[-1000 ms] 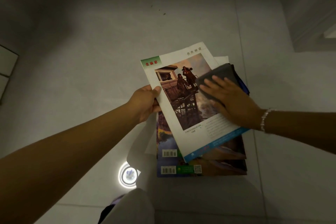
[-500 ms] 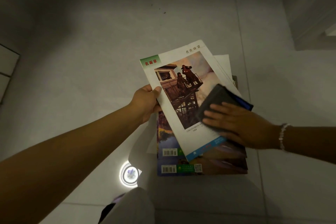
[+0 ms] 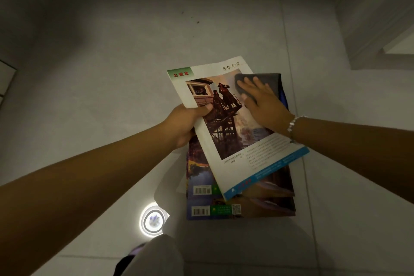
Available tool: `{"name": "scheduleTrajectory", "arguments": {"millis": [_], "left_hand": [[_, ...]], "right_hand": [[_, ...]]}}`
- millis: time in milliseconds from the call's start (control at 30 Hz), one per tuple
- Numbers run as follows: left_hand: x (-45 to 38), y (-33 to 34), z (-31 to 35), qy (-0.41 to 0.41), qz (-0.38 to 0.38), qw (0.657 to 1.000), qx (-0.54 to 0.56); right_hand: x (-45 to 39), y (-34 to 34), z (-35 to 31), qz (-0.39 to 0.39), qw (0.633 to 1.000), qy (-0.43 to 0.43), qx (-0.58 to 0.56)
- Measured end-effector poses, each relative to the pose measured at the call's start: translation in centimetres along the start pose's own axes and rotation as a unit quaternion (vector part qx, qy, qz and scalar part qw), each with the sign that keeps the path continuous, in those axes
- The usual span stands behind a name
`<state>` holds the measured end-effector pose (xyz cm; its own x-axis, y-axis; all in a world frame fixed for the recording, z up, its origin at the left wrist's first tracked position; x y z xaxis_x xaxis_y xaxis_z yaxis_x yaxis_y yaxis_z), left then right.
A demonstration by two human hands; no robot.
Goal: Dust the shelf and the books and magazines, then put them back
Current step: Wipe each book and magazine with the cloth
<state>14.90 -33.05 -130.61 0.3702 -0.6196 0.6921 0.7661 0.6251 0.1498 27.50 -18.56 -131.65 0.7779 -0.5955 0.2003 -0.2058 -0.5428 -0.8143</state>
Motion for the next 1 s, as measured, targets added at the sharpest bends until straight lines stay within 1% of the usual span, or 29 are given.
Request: {"name": "scheduleTrajectory", "arguments": {"millis": [100, 200, 300, 467, 634, 767, 901, 1001], "left_hand": [[-0.1, 0.2, 0.2, 0.021, 0.039, 0.999, -0.025], [0.1, -0.2, 0.4, 0.03, 0.054, 0.998, -0.021], [0.4, -1.1, 0.9, 0.04, 0.058, 0.997, -0.035], [1.0, -2.2, 2.6, 0.06, 0.022, 0.996, -0.054], [1.4, -2.1, 3.8, 0.065, 0.022, 0.997, -0.027], [1.4, -2.1, 3.7, 0.057, 0.051, 0.997, -0.001], [1.4, -2.1, 3.4, 0.055, 0.086, 0.995, 0.018], [1.1, -2.2, 3.3, 0.048, 0.11, 0.992, 0.024]], "right_hand": [[-1.3, -0.9, -0.5, 0.009, 0.996, 0.057, -0.07], [-1.6, -2.9, -0.8, 0.057, 0.976, 0.129, -0.165], [-2.1, -4.7, -1.1, 0.113, 0.951, 0.147, -0.246], [-2.8, -6.9, -2.0, 0.145, 0.93, 0.167, -0.293], [-3.2, -7.6, -2.9, 0.144, 0.939, 0.158, -0.268], [-2.5, -7.2, -2.7, 0.136, 0.964, 0.13, -0.187], [-1.3, -6.2, -2.0, 0.105, 0.976, 0.128, -0.141], [-0.6, -5.3, -1.0, 0.068, 0.983, 0.129, -0.109]]}}
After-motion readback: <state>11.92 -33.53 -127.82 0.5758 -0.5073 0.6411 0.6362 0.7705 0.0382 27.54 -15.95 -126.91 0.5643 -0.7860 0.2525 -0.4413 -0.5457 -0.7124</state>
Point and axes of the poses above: each hand's wrist, its own x-axis away from the middle knuckle, its own y-axis out of the palm, z = x × y, the point moved 4 cm from there along -x, towards the middle knuckle
